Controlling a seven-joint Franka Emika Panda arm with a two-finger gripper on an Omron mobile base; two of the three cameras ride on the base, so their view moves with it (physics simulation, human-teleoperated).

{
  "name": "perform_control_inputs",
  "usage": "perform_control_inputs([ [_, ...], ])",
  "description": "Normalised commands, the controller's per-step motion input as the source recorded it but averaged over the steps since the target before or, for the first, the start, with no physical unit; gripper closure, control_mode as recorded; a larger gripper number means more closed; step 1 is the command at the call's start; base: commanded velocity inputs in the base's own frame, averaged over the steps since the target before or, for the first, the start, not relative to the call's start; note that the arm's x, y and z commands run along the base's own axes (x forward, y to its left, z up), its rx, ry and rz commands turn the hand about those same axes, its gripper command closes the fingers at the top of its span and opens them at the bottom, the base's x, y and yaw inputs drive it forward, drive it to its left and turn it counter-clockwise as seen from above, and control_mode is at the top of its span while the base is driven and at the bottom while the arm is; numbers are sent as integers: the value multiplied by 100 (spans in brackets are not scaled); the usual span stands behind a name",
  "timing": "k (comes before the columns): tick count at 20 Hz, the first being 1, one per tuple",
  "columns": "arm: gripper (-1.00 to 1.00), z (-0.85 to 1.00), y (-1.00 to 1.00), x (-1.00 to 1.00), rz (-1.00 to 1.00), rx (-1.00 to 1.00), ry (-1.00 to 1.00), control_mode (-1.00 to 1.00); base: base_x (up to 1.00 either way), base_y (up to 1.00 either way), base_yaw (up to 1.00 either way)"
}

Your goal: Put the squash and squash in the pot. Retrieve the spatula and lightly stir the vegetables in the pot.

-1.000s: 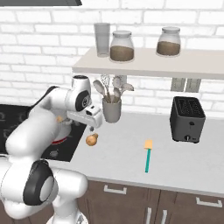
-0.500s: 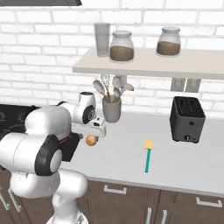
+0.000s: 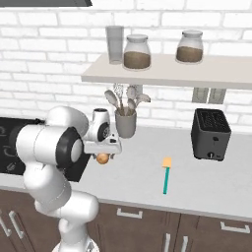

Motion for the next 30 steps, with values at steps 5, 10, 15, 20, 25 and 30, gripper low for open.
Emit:
perform_control_inputs([
  [5, -100, -34, 4, 16, 12, 0, 0, -100, 0, 0, 0],
  [10, 100, -7, 0, -16, 2, 0, 0, -100, 0, 0, 0],
  [15, 100, 29, -1, -59, 0, 0, -9, -100, 0, 0, 0],
  [20, 100, 98, -2, -79, -2, 5, -24, -100, 0, 0, 0],
  [25, 100, 100, 8, -32, -9, 6, -8, -100, 0, 0, 0],
  [30, 100, 100, 13, -1, -10, 3, 1, -100, 0, 0, 0],
])
